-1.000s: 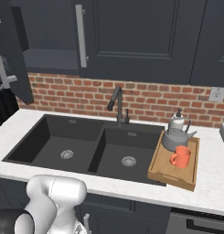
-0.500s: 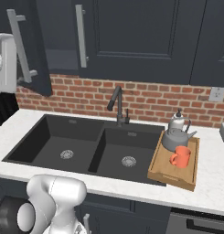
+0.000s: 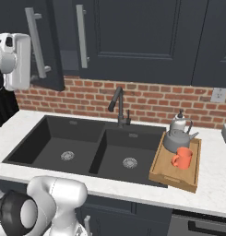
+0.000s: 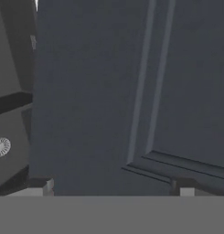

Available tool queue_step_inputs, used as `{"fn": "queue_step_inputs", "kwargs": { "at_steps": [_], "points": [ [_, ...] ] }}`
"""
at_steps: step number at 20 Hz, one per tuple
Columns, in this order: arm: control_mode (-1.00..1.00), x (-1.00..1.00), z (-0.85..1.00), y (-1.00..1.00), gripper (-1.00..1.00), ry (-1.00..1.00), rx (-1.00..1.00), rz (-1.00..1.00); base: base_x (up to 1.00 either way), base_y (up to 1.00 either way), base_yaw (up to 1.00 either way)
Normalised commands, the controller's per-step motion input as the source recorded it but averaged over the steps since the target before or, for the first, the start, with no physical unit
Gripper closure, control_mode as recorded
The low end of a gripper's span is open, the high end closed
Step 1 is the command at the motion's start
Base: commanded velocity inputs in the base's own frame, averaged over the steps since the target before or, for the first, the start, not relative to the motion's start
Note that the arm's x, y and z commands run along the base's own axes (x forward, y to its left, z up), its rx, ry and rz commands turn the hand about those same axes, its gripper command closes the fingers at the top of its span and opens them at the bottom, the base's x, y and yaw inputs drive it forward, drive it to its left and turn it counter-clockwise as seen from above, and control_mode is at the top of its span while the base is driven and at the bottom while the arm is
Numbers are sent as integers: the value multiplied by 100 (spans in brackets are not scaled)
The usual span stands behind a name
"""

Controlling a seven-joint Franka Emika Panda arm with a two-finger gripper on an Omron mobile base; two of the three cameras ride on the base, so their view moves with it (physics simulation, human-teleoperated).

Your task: Pick the kettle from the counter and place it on the tray. Then pick the mug from the cabinet and place it on the tray. Then close the cabinet doors.

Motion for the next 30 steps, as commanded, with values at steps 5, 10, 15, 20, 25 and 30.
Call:
{"fn": "queue_step_inputs", "kwargs": {
  "at_steps": [5, 10, 15, 20, 25, 30],
  "points": [
    [-100, 62, -26, -36, -100, 0, 0, 0, 0, 0, 0],
    [-100, 66, -11, -26, -100, 0, 0, 1, 0, 0, 0],
    [-100, 51, -14, -18, -100, 5, 0, 1, 0, 0, 0],
    [-100, 43, -18, -15, -100, 2, 0, 1, 0, 0, 0],
    [-100, 40, -27, -12, -100, 2, 0, 2, 0, 0, 0],
    [-100, 40, -29, -12, -100, 2, 0, 2, 0, 0, 0]
  ]
}}
